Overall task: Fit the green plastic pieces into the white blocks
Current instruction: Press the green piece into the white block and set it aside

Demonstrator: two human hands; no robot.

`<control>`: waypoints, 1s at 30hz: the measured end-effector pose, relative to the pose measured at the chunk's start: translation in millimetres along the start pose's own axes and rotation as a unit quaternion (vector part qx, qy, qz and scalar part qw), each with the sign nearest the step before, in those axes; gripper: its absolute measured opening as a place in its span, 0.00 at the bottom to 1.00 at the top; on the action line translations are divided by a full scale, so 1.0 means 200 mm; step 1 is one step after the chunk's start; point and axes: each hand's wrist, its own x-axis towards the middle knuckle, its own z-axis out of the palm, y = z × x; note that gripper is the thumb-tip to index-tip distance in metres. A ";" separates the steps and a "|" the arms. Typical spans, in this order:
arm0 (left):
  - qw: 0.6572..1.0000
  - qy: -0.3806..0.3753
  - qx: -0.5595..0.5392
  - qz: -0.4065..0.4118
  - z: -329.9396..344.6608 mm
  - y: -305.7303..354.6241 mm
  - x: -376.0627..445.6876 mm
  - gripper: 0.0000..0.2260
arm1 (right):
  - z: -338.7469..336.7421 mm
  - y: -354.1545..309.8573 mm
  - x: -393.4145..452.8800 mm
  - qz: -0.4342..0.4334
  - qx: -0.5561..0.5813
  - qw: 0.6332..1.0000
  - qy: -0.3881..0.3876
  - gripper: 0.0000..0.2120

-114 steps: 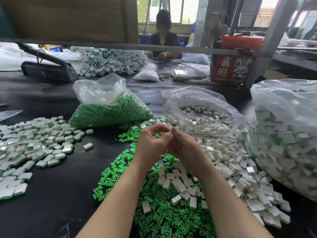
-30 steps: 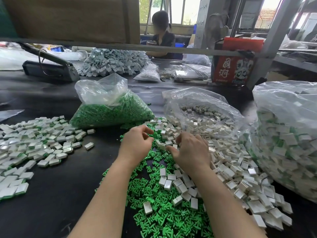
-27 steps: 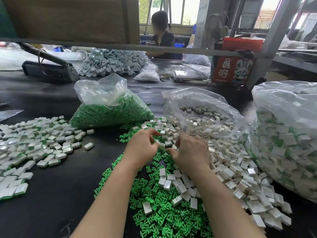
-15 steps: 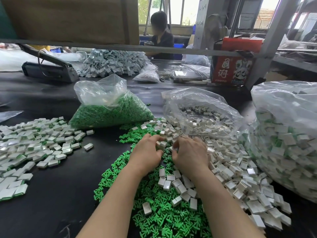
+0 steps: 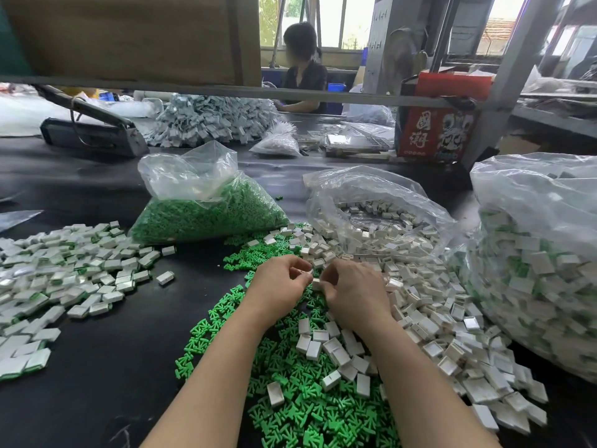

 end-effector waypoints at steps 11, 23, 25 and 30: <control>0.914 -0.011 -0.397 -0.080 -0.06 0.02 0.00 0.08 | -0.05 -0.02 0.01 -0.046 0.170 0.983 0.048 0.07; 0.834 -0.020 -0.546 -0.073 -0.11 0.01 0.00 0.13 | -0.05 -0.04 0.00 -0.066 0.022 0.990 -0.124 0.08; 0.830 -0.023 -0.553 -0.072 -0.11 0.01 0.00 0.14 | -0.05 -0.05 0.00 -0.074 0.024 0.989 -0.128 0.08; 0.828 -0.023 -0.555 -0.078 -0.11 0.01 0.00 0.14 | -0.04 -0.05 -0.01 -0.085 0.058 0.987 -0.124 0.11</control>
